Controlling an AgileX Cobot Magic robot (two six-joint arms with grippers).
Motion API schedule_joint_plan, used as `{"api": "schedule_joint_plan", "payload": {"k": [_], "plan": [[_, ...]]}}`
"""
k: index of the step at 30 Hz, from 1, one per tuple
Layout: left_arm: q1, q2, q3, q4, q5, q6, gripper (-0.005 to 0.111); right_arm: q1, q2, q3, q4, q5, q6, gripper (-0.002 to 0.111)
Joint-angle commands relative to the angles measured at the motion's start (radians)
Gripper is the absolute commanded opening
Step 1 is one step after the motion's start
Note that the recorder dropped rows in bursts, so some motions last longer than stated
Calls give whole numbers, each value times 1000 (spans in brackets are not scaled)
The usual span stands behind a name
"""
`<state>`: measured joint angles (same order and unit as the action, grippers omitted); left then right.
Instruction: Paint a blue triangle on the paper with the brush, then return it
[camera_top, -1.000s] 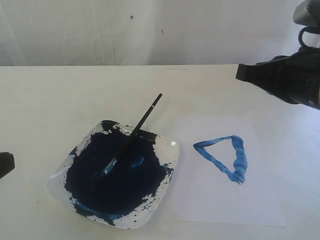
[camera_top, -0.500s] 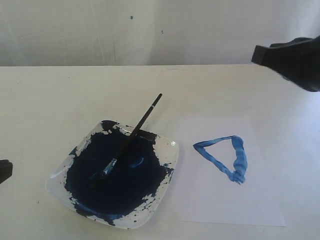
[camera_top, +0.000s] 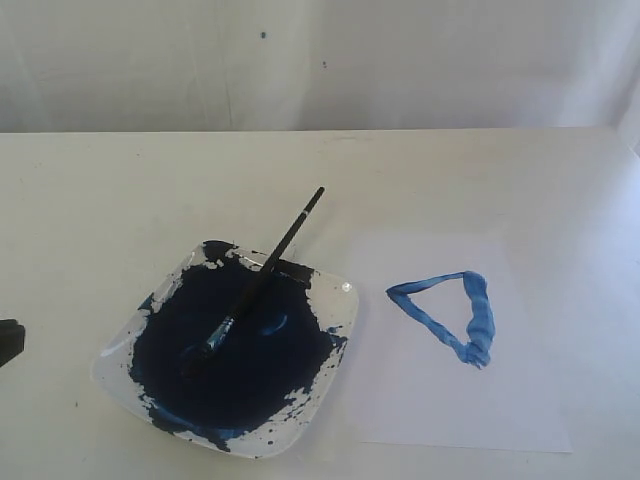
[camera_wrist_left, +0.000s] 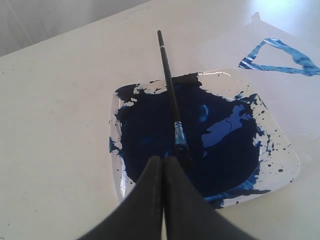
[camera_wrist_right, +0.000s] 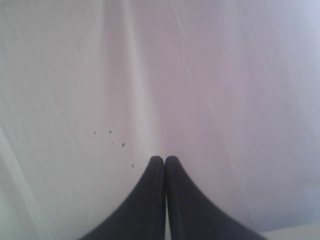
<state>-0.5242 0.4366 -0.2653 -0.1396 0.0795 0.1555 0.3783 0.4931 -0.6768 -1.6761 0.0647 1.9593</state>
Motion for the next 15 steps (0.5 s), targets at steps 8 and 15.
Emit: {"api": "schedule_joint_plan", "payload": {"k": [8,15], "plan": [[-6,-7,7,-4,7,2,0,-21,-216,3,2,-21,-12,0],[-6,-7,7,-4,7,2,0,-45,-228,3,2,-43,-12,0]]}}
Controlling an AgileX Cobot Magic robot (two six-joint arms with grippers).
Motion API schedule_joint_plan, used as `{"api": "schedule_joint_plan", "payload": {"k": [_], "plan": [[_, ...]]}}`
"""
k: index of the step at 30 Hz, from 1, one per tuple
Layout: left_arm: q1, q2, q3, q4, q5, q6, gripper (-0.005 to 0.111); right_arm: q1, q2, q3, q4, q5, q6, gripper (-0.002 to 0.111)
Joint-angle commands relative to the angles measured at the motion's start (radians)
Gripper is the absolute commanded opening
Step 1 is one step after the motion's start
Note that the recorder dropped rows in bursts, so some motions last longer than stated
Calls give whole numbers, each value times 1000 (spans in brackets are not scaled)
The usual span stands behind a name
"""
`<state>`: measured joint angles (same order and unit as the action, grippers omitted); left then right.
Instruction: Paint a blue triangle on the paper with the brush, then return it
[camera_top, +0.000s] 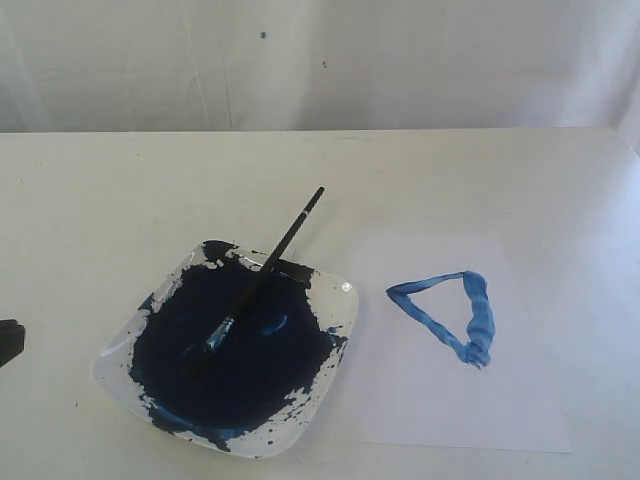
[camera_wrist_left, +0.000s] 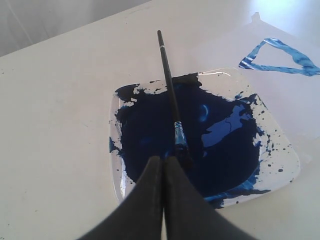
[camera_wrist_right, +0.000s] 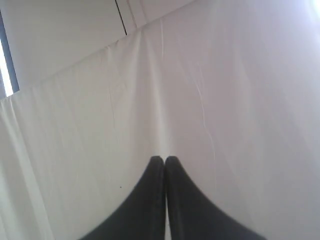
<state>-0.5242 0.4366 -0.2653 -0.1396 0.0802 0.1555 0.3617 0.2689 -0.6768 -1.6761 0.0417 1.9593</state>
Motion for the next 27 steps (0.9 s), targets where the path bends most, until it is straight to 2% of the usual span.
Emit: {"api": "schedule_joint_plan", "payload": {"k": [1,5,25,27], "plan": [[-6,-7,7,-4,6,2,0,-43,-4,3,2,-27,-12,0],[-6,-7,7,-4,3,2,0,-83,-4,3,2,-29,-12,0],[-6,-7,7,-4,3,2,0,-83,-4,8,5,-27,-10,0],[-6,-7,7,-4,3,2,0,-83,-8,35,87,-87,58,0]]}}
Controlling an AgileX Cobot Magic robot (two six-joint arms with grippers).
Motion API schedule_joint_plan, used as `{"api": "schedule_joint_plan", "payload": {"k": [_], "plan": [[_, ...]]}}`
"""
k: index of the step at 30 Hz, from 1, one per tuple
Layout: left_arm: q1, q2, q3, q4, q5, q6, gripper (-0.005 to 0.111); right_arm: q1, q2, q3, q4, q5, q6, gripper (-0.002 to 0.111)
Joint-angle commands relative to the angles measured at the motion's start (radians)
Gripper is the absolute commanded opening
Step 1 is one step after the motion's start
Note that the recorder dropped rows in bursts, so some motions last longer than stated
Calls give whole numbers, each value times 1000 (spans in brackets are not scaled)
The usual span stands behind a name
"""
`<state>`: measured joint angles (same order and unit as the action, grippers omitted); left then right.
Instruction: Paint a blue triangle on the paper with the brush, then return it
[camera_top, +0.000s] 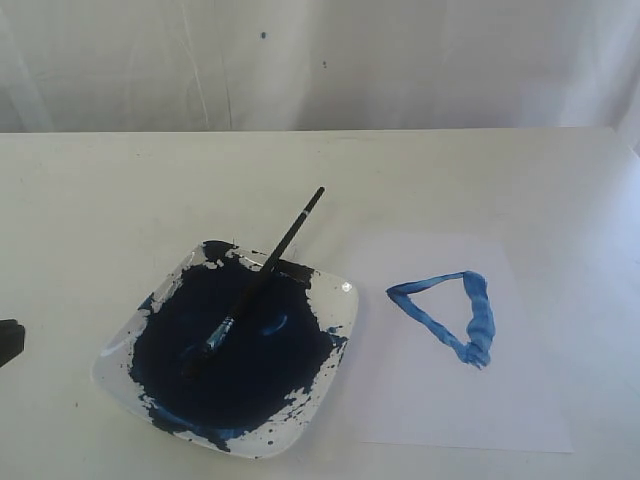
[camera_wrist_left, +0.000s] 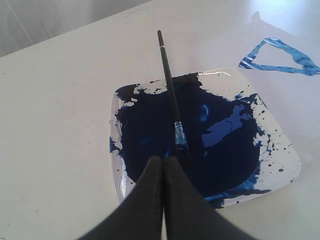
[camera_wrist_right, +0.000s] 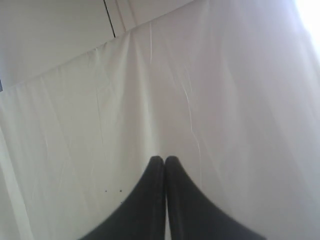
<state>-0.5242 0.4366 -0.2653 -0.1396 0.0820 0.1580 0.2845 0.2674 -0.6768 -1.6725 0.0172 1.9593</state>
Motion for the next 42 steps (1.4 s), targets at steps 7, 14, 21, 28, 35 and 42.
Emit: {"api": "schedule_joint_plan", "payload": {"k": [7,14,21,28,35,42], "plan": [[-6,-7,7,-4,1,-1,0,-6,-85,284,737,-223,109,0],[-6,-7,7,-4,1,-1,0,-6,-137,632,1161,-9,-892,0],[-6,-7,7,-4,-1,-1,0,-6,-138,677,1334,287,-1442,0],[-6,-7,7,-4,-1,-1,0,-6,-244,677,1507,303,-1892,0],[-6,-7,7,-4,-4,-1,0,-17,-267,677,1544,311,-2026,0],[-6,-7,7,-4,-4,-1,0,-93,-267,677,1544,311,-2026,0]]}}
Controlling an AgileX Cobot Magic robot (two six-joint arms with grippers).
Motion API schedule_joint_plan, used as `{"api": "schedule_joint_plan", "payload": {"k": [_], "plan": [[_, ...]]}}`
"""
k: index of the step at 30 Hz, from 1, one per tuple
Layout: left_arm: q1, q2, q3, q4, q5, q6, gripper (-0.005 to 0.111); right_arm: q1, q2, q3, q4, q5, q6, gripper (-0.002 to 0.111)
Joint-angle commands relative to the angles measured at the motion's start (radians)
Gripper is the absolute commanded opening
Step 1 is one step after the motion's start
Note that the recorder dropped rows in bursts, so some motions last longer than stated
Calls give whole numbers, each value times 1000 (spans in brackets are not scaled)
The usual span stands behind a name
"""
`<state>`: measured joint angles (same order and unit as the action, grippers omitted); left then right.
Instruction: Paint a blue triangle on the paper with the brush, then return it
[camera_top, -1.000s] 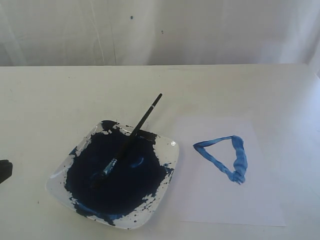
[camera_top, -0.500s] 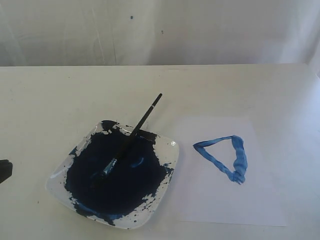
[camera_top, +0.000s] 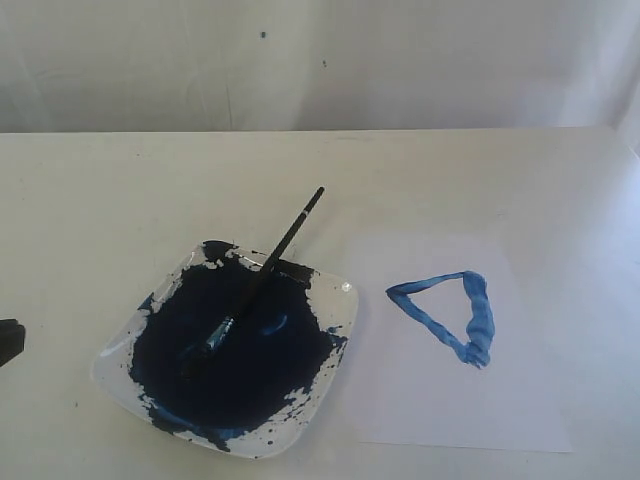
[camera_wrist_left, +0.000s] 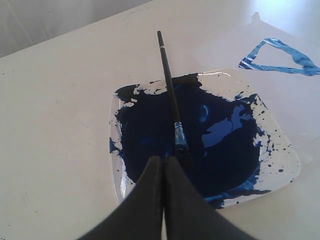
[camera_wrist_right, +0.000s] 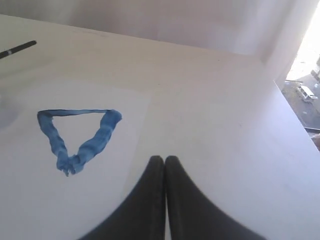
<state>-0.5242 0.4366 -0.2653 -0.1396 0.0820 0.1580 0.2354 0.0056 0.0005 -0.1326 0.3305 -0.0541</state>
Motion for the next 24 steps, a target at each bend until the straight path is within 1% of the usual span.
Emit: {"api": "schedule_joint_plan", "payload": {"k": [1,8,15,21,24], "plan": [[-6,-7,7,-4,-4,-1,0,-51,-6,-1,4,-2,-13,0],[-6,-7,7,-4,-4,-1,0,-57,-6,-1,4,-2,-11,0],[-6,-7,7,-4,-4,-1,0,-57,-6,-1,4,-2,36,0],[-6,-7,7,-4,-4,-1,0,-94,-6,-1,4,-2,36,0],[-6,-7,7,-4,-4,-1,0,-94,-6,-1,4,-2,36,0]]}}
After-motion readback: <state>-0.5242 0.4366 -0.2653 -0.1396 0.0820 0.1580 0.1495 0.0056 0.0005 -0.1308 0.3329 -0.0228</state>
